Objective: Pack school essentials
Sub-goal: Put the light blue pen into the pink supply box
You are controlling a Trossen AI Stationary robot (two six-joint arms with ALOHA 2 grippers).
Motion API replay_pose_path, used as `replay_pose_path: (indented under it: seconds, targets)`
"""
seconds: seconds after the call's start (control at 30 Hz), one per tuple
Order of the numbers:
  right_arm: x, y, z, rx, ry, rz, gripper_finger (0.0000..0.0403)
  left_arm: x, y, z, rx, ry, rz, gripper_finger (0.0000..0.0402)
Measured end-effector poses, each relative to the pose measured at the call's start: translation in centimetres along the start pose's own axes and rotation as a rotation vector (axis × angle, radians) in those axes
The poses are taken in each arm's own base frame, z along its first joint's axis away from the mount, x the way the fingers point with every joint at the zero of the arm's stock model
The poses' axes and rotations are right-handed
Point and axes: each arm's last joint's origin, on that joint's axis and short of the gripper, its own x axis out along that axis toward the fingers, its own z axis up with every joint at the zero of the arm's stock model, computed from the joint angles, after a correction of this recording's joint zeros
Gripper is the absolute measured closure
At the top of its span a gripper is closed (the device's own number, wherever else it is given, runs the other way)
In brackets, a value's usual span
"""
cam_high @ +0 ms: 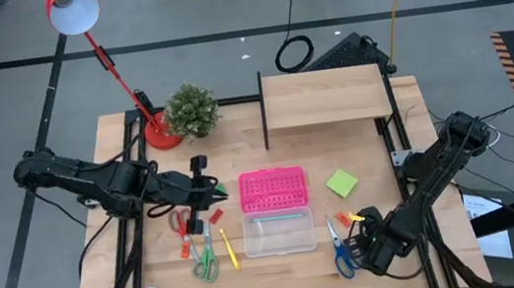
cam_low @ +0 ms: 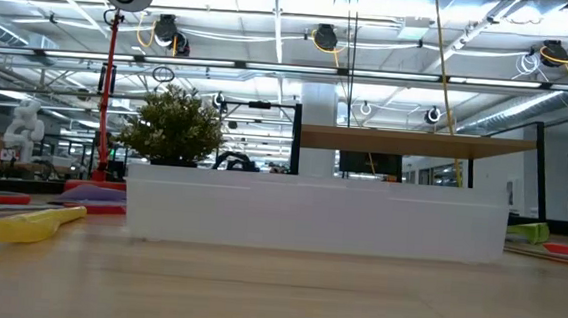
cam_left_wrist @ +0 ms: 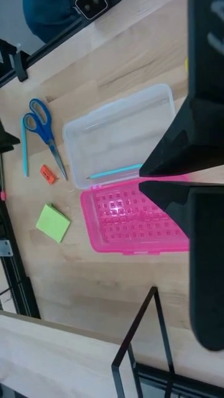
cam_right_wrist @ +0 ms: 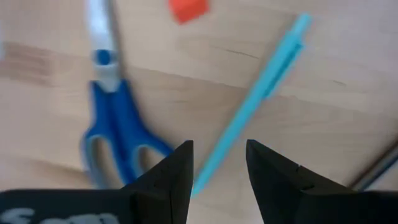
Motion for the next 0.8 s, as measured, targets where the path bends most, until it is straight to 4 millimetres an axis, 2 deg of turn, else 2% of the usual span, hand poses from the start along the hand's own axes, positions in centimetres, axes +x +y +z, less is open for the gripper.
replay_pose_path:
  seconds: [0.4, 0.67, 0.8]
  targets:
    - [2.4, 0.6, 0.0, 0.017, -0.042, -0.077, 0.0261, 0.0, 0.0, 0.0, -0.001, -0.003, -0.001, 0.0376]
    - [3.0, 0.8, 0.0, 0.008, -0.05, -0.098, 0.0263, 0.0, 0.0, 0.0, -0.003, -0.004, -0.001, 0.0376]
    - [3.2, 0.8, 0.0, 0.009, -0.043, -0.111, 0.0283, 0.0, 0.0, 0.1, -0.004, -0.006, 0.0, 0.0376]
